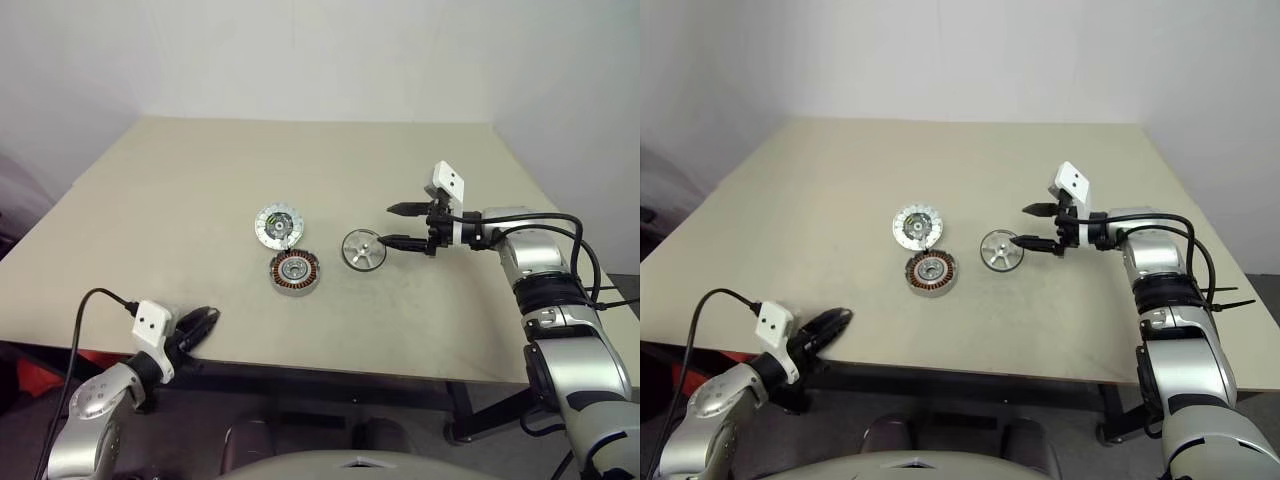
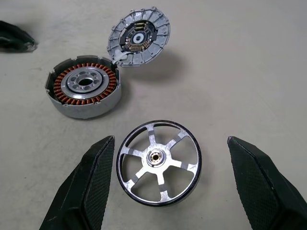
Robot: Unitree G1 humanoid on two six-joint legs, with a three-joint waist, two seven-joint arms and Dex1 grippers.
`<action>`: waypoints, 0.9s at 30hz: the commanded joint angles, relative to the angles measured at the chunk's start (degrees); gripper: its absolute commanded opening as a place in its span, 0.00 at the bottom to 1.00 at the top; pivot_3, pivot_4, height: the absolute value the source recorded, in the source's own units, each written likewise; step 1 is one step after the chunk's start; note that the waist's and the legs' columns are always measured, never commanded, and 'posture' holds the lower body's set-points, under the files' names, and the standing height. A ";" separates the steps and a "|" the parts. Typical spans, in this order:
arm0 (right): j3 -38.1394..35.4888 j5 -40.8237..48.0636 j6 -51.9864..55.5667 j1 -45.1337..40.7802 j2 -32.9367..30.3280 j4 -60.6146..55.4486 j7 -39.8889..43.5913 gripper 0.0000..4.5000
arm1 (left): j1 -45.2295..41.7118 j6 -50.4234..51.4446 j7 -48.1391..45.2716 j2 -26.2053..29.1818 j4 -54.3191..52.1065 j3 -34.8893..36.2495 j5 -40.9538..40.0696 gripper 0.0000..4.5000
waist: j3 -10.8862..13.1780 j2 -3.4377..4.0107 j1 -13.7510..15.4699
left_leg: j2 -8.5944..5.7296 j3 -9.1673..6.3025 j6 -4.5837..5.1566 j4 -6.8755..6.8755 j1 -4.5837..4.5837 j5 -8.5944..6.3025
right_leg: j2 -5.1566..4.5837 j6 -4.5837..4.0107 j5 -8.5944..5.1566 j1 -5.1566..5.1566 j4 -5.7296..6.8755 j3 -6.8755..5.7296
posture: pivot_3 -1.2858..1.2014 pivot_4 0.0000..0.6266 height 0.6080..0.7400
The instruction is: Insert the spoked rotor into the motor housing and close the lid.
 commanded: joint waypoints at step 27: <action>-0.73 0.34 -1.72 -1.07 1.43 -1.18 -2.08 0.94 | -26.56 11.85 -0.27 -1.23 -0.26 -12.72 2.24 0.16 | 0.04 -0.12 -0.10 | 0.01 0.03 0.05 -0.07 -0.26 -0.03 | -0.01 -0.49 0.16 -0.15 -0.12 -0.06 | 0.52 0.00 1.00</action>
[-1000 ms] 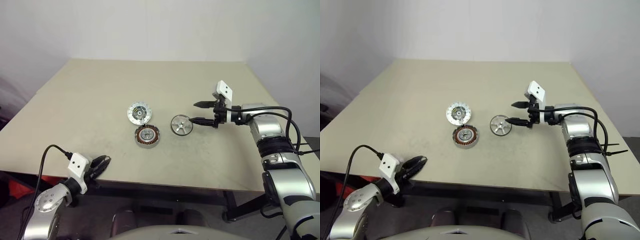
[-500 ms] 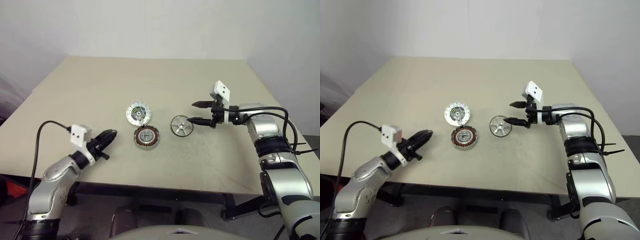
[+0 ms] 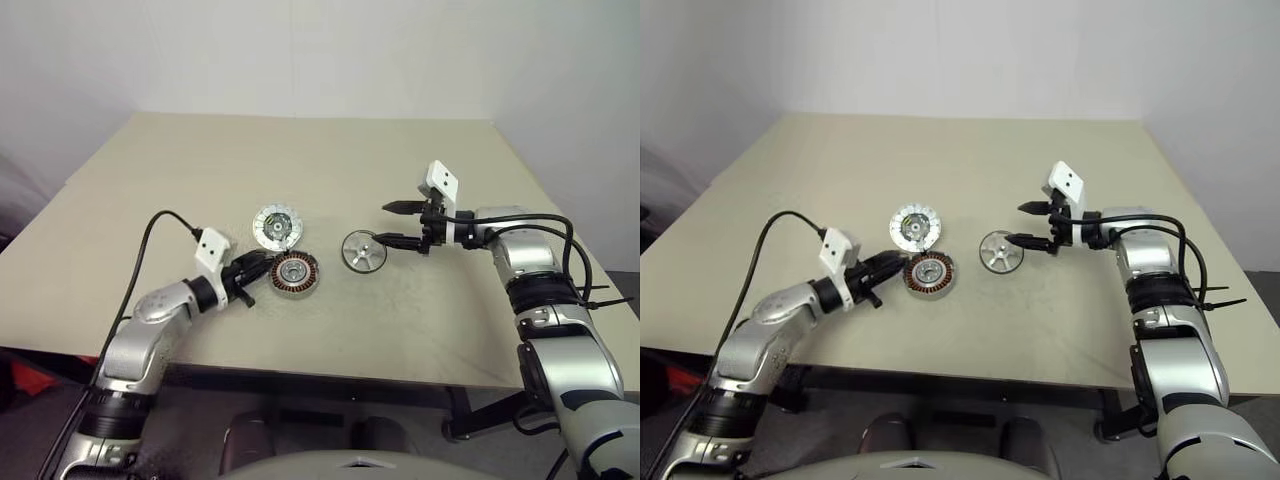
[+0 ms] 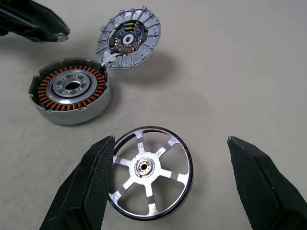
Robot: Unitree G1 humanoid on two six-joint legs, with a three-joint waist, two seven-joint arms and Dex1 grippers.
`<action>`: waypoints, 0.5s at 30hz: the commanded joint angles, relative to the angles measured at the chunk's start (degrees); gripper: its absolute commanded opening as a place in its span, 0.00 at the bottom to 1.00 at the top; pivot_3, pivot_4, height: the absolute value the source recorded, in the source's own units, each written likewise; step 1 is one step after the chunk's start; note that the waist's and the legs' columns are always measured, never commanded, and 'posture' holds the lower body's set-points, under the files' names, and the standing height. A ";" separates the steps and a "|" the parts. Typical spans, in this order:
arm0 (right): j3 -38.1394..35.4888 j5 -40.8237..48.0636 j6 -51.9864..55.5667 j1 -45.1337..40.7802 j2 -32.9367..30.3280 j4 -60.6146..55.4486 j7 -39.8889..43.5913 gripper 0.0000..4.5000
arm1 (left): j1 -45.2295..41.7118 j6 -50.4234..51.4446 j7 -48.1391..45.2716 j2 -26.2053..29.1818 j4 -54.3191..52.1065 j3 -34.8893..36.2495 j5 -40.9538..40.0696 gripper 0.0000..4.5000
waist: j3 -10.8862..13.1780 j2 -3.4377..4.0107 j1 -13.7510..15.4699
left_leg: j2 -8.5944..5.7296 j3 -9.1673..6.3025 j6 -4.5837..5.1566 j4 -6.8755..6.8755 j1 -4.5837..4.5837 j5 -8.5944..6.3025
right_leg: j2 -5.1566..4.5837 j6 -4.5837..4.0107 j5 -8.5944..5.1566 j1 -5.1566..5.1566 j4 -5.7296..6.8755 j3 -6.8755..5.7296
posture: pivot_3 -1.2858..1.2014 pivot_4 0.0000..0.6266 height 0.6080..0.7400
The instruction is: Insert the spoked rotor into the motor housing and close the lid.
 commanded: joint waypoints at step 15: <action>-0.88 0.65 -2.31 -1.03 0.24 0.20 -0.60 0.94 | -5.03 -1.82 -1.76 -2.53 5.10 -5.68 5.95 0.16 | 0.00 0.00 0.03 | 0.00 0.00 0.01 0.00 -0.02 0.00 | -0.01 0.00 0.00 -0.02 0.00 -0.02 | 0.52 0.00 1.00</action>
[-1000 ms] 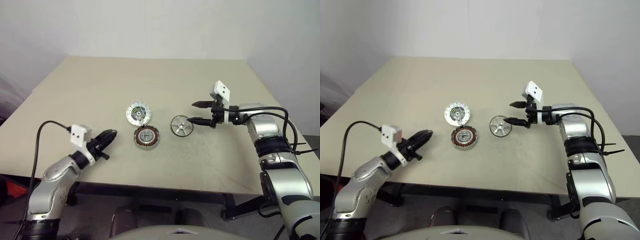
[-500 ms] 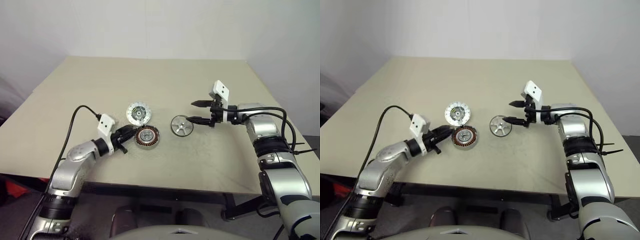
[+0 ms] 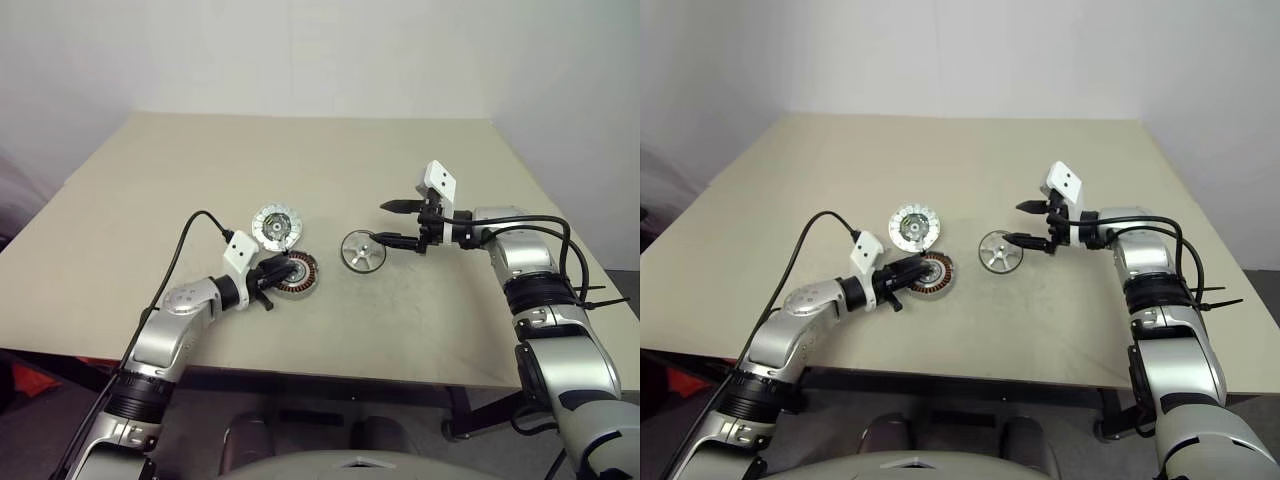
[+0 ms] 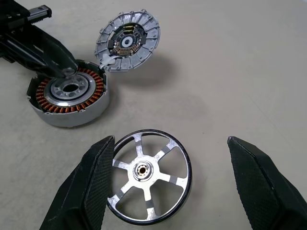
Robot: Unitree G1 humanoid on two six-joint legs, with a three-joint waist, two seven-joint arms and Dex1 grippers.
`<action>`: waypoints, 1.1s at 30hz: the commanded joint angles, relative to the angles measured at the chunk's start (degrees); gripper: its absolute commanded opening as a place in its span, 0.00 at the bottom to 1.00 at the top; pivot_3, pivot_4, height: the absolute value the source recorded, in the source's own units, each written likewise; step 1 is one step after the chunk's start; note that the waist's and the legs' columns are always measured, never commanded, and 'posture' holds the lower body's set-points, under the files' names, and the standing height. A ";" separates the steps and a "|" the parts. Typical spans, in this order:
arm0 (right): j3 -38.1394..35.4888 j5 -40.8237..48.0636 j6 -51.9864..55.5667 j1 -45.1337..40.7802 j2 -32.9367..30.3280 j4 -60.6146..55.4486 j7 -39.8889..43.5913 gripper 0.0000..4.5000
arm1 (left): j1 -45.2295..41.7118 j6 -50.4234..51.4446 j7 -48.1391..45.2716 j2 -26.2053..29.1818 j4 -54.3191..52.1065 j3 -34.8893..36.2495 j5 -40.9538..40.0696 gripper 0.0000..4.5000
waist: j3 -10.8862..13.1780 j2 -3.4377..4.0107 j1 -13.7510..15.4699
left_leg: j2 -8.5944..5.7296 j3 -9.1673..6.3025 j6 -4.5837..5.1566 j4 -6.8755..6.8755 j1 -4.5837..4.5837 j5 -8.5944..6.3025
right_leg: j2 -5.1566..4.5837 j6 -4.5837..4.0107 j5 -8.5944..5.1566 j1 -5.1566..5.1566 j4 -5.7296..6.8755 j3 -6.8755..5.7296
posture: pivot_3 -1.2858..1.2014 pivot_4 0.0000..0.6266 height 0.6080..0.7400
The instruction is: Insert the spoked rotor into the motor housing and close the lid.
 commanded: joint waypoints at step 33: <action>-0.41 1.91 0.24 0.81 2.22 -4.94 -0.50 0.94 | 3.67 8.05 0.35 0.83 -14.58 12.88 -12.28 0.71 | 0.02 0.02 -0.10 | 0.01 0.00 0.01 -0.04 -0.04 -0.01 | 0.00 0.00 0.00 -0.03 -0.05 -0.02 | 0.52 0.00 1.00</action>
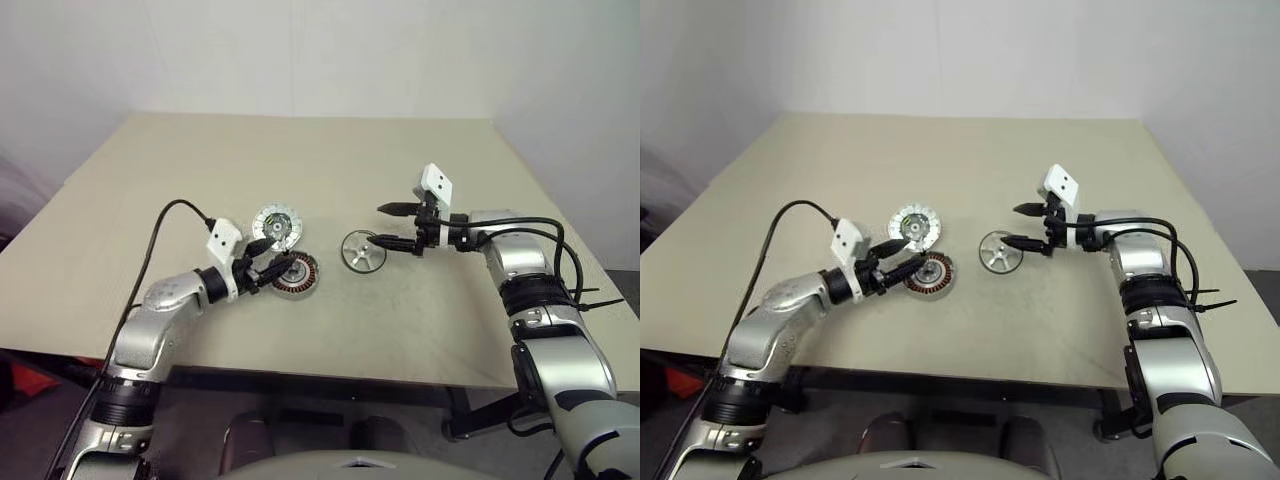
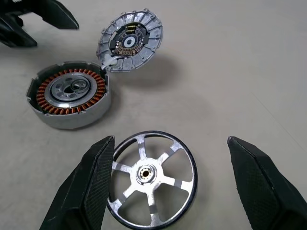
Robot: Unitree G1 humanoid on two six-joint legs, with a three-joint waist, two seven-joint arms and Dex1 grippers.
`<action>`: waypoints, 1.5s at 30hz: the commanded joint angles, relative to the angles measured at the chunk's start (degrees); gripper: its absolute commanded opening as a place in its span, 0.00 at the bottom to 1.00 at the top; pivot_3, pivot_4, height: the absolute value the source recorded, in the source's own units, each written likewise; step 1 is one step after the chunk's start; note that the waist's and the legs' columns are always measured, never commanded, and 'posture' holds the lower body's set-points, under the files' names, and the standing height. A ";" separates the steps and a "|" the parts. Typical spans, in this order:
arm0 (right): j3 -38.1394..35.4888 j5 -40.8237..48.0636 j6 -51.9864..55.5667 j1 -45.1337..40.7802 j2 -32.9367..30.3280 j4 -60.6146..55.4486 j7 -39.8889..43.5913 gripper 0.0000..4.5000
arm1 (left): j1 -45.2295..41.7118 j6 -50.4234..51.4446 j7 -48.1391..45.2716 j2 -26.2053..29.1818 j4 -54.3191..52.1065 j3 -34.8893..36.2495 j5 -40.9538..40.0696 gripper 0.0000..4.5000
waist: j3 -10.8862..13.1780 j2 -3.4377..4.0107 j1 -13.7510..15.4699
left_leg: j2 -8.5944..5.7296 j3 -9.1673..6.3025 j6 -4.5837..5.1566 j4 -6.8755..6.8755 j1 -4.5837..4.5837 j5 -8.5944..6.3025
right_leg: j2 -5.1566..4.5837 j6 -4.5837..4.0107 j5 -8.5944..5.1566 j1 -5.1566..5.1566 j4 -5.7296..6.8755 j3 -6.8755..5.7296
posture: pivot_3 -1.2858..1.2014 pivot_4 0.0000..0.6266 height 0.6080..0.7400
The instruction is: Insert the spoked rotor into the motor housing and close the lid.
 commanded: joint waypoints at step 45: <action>15.69 -8.91 7.63 2.41 16.57 -12.54 -18.71 0.11 | 10.34 -2.35 6.36 6.79 -0.55 13.76 -0.66 0.72 | -0.01 -0.09 -0.13 | -0.04 0.02 -0.22 -0.97 0.31 0.13 | 0.12 0.03 -0.03 0.16 -0.62 0.01 | 0.52 0.00 1.00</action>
